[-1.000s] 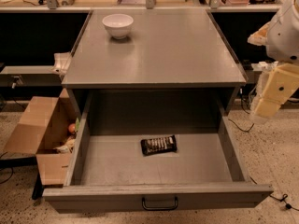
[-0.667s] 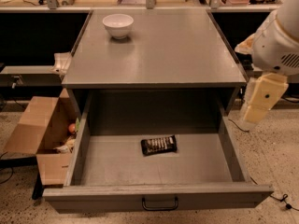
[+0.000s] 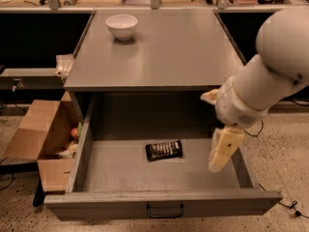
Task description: Pick rxbar chocolate from top drawer and place on counter
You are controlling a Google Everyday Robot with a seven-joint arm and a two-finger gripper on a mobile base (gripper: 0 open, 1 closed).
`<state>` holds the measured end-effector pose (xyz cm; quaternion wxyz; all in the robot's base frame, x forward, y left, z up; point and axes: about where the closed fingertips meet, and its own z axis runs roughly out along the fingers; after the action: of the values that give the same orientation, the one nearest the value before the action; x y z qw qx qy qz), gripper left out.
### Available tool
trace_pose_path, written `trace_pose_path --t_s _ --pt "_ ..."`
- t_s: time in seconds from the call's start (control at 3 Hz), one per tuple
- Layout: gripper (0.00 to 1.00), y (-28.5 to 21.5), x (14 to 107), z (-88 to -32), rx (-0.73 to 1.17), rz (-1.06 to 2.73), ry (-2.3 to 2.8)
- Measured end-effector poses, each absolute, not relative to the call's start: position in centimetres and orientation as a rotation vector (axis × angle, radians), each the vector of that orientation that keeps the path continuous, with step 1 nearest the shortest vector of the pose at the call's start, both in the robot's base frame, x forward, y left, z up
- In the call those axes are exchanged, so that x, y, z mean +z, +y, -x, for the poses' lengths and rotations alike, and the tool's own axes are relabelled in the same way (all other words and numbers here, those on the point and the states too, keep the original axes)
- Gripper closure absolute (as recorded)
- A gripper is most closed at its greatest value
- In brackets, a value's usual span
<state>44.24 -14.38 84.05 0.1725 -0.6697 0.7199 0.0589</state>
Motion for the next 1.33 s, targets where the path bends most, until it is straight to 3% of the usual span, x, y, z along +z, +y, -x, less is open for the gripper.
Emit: trace_pose_path --t_s 0.33,1.33 --pt "0.0 -11.7 76.4 -45.0 0.329 1.841 2.031" --pt "0.0 -9.8 71.2 -48.9 0.369 1.875 1.93"
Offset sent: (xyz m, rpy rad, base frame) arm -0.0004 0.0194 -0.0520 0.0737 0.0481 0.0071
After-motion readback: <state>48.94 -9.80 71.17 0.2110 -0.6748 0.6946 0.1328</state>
